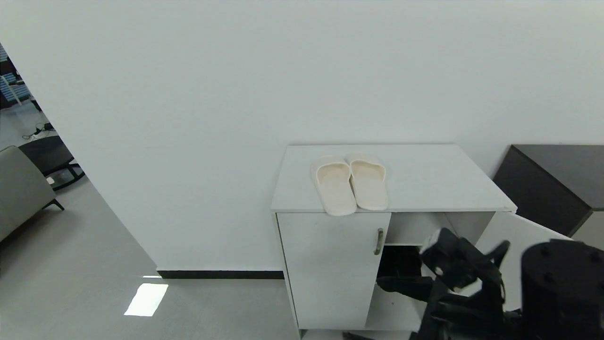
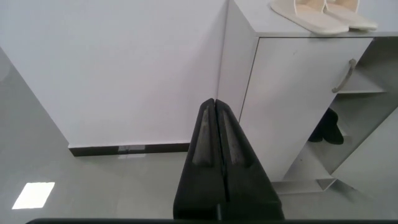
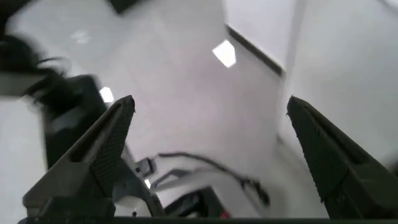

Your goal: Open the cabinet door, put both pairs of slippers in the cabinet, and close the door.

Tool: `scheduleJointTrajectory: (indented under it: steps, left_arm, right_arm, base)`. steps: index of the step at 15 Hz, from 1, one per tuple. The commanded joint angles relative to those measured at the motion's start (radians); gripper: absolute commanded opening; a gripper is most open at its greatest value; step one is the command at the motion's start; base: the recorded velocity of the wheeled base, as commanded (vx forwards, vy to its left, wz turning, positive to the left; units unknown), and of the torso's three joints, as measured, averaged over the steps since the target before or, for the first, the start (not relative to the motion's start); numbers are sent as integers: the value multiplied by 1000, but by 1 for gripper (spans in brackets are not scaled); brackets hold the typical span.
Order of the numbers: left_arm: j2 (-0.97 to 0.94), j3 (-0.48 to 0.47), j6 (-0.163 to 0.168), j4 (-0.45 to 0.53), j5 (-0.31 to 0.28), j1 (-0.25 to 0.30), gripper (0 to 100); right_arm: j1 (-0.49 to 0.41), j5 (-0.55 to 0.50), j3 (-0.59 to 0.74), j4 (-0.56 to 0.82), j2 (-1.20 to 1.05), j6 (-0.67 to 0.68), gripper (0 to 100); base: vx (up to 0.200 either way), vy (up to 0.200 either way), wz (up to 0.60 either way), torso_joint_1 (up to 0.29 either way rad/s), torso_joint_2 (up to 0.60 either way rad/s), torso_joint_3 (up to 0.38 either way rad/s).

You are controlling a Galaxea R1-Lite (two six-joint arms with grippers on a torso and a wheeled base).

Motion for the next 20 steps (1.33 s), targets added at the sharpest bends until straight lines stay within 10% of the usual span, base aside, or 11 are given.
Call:
scheduleJointTrajectory:
  steps: [1,4,20]
  left_arm:
    - [0,0,0,0,0,1,0]
    - [-1,0,0,0,0,-1,0]
    - [0,0,4,0,0,1,0]
  right_arm:
    - [34,-249,-480,582,58,238,100]
    - [29,-632,-577,556,225,264,100]
    - [-175,-668,-659,151,554,12,100]
  base:
    - [0,0,0,0,0,0]
    - [0,0,0,0,0,0]
    - [113,0,0,1,0,0]
